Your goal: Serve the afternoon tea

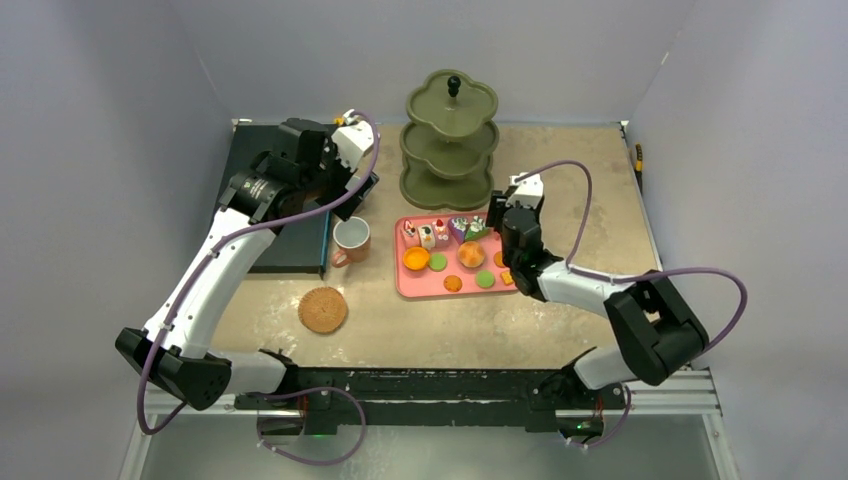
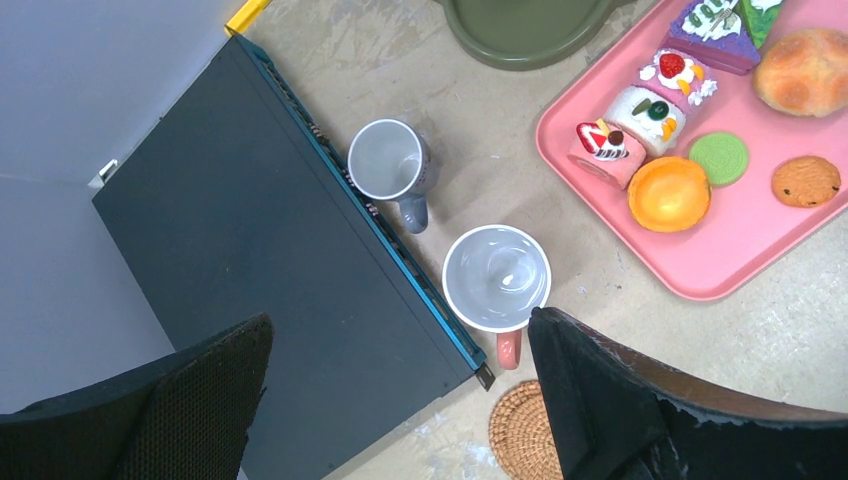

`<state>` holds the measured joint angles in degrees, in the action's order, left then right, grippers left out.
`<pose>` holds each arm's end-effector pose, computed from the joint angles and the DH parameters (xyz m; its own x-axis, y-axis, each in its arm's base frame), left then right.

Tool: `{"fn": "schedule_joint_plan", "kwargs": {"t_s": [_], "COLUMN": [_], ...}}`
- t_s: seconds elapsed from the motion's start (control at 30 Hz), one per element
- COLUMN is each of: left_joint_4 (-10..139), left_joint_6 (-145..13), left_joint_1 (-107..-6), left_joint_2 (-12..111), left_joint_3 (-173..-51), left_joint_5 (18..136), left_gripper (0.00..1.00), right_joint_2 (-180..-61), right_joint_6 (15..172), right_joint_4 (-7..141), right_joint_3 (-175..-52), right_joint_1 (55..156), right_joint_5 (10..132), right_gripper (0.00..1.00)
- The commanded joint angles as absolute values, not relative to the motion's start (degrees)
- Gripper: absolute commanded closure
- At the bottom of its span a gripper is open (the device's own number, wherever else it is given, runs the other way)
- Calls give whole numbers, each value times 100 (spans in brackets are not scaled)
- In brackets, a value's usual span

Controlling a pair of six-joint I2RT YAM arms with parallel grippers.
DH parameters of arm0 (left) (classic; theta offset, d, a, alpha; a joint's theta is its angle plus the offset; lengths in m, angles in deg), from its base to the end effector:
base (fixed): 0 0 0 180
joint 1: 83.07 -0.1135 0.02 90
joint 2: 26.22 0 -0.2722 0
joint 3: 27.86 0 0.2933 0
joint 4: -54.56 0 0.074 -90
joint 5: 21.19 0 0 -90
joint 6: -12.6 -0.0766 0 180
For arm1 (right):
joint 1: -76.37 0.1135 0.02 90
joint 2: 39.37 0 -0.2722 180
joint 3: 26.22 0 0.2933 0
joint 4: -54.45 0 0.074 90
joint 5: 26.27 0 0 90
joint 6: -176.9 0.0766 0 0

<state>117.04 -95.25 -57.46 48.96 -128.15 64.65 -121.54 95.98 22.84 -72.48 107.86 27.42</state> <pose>0.3049 -0.1400 0.4098 -0.4048 0.5330 -0.7430 0.5286 0.7994 0.2855 0.3271 0.1472 0.2010 -0.0501 0.1184 -0.9917 0.0917 0.9893 0.1135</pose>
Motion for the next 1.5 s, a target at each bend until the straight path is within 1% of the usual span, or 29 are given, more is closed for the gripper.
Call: {"fn": "schedule_joint_plan", "kwargs": {"t_s": [0.0,0.3,0.5,0.7,0.87,1.0,1.13,1.47], "left_joint_4": [11672,11648,11655,11622,11596,11601,11597,11589], "left_joint_6": [-9609,-9683,-9693,-9703,-9688,-9702,-9720,-9813], "left_joint_1": [-5775,-5773,-5775,-5777,-5780,-5770,-5775,-5775], "left_joint_2": [4711,4716,4743,4764,4811,4822,4814,4770], "left_joint_3": [-12899,-12900,-12892,-12853,-12852,-12845,-12835,-12765], "left_joint_5": [6529,6490,6499,6514,6563,6567,6557,6515], "left_gripper": [2,2,2,2,3,3,3,3], "right_joint_2": [-12360,-12696,-12506,-11901,-11714,-11701,-11963,-12643], "right_joint_6": [9800,9978,9688,9038,8716,8708,8709,8560], "right_joint_4": [2236,2159,1839,1643,1612,1626,1651,1508], "right_joint_3": [-7366,-7478,-7462,-7656,-7984,-8234,-8635,-9336], "right_joint_1": [10801,10804,10801,10801,10705,10478,10220,10038], "right_joint_5": [2592,2563,2520,2893,3390,4131,4786,5455], "right_gripper": [39,45,60,70,73,73,77,76]}}
